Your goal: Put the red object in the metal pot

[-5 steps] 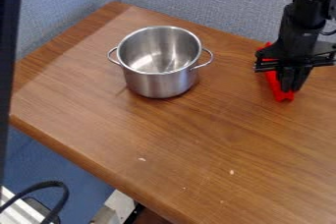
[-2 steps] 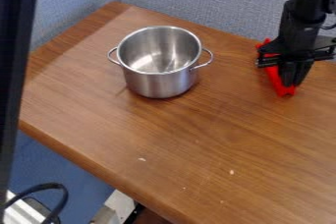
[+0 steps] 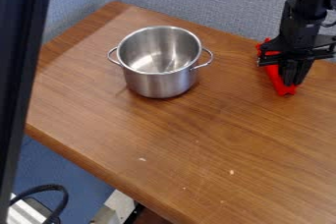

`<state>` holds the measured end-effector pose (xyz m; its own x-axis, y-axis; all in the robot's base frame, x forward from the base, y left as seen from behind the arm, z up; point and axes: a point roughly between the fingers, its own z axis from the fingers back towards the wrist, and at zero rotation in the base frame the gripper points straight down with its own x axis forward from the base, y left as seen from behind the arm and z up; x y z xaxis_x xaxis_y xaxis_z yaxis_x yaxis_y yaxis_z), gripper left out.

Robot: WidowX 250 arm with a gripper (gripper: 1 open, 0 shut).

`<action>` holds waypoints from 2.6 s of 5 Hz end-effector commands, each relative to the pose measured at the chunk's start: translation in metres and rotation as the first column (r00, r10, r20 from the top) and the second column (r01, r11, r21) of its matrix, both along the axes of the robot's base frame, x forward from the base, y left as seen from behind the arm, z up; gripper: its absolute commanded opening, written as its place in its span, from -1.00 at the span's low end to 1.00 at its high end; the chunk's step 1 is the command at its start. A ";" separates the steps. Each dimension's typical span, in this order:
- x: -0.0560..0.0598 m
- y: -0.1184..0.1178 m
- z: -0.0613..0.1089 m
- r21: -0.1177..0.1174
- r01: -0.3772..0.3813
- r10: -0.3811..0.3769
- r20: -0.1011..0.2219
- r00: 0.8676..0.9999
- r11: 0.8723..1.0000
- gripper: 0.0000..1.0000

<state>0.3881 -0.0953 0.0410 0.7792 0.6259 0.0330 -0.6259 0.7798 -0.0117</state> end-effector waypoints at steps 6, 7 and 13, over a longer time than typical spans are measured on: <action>-0.005 -0.015 -0.023 -0.060 0.052 -0.065 -0.237 0.969 0.997 -1.00; -0.006 -0.013 -0.022 -0.074 0.053 -0.070 -0.256 0.964 0.996 -1.00; 0.002 -0.005 0.030 -0.202 0.072 -0.119 -0.233 0.965 0.977 -1.00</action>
